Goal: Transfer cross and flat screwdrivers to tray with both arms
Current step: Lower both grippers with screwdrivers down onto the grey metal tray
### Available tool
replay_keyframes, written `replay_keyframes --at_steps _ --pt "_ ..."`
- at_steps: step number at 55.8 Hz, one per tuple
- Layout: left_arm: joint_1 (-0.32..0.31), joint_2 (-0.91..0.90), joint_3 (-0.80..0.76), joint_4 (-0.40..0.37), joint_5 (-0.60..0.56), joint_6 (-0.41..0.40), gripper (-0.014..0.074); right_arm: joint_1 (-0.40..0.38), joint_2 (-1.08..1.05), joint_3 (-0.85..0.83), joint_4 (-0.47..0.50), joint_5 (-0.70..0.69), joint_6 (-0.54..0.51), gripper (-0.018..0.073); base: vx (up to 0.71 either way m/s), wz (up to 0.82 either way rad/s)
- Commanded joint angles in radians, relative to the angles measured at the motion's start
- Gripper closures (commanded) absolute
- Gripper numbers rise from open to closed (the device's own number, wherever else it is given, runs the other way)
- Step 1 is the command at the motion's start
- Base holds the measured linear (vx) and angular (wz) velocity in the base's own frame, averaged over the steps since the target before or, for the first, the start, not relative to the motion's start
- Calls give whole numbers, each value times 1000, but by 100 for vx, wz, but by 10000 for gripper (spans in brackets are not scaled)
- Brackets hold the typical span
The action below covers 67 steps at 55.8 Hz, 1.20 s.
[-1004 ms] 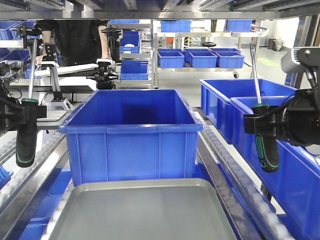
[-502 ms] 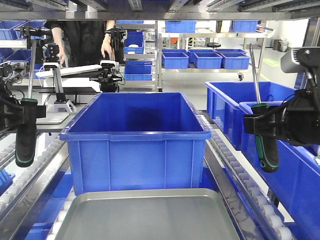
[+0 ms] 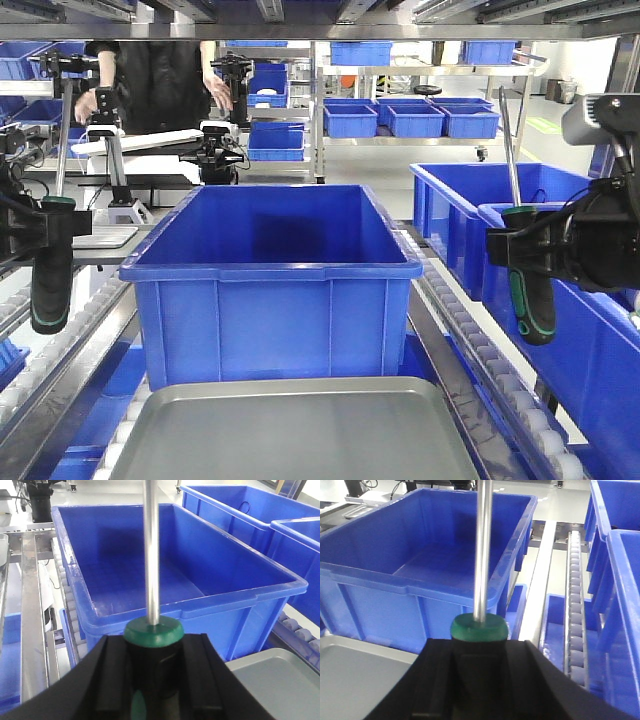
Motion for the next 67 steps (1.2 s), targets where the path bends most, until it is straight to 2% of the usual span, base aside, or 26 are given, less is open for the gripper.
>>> replay_keyframes --at_steps 1,8,10,15,21,27,33,41,52,60,67 --pt "-5 -26 -38 -69 -71 -3 594 0 -23 -31 70 -55 -1 567 0 0" --pt "-6 -12 -38 -223 44 -3 594 0 22 -31 190 60 -11 567 0 0" --pt "-13 1 -38 -245 81 -3 594 0 39 -31 220 98 -16 567 0 0" --pt "-55 50 -38 -258 162 -20 594 0 87 -31 309 178 -64 567 0 0" --pt "-116 126 -38 -257 220 -88 594 11 138 -31 408 256 -120 567 0 0" --pt "-201 190 -38 -254 228 -109 594 79 179 -31 387 245 -104 567 0 0" --pt "-252 240 -38 -235 229 -128 594 159 221 -31 335 190 -60 567 0 0" --pt "-264 292 -38 -183 225 -187 594 180 275 -31 320 149 4 560 0 0" --pt "-264 348 -38 -183 243 -212 559 180 318 -31 327 147 15 508 0 0" --pt "-264 387 -38 -163 263 -213 457 180 338 -31 347 163 73 416 0 0" --pt "-264 404 -38 -147 272 -213 284 180 340 -31 293 172 50 284 0 0"
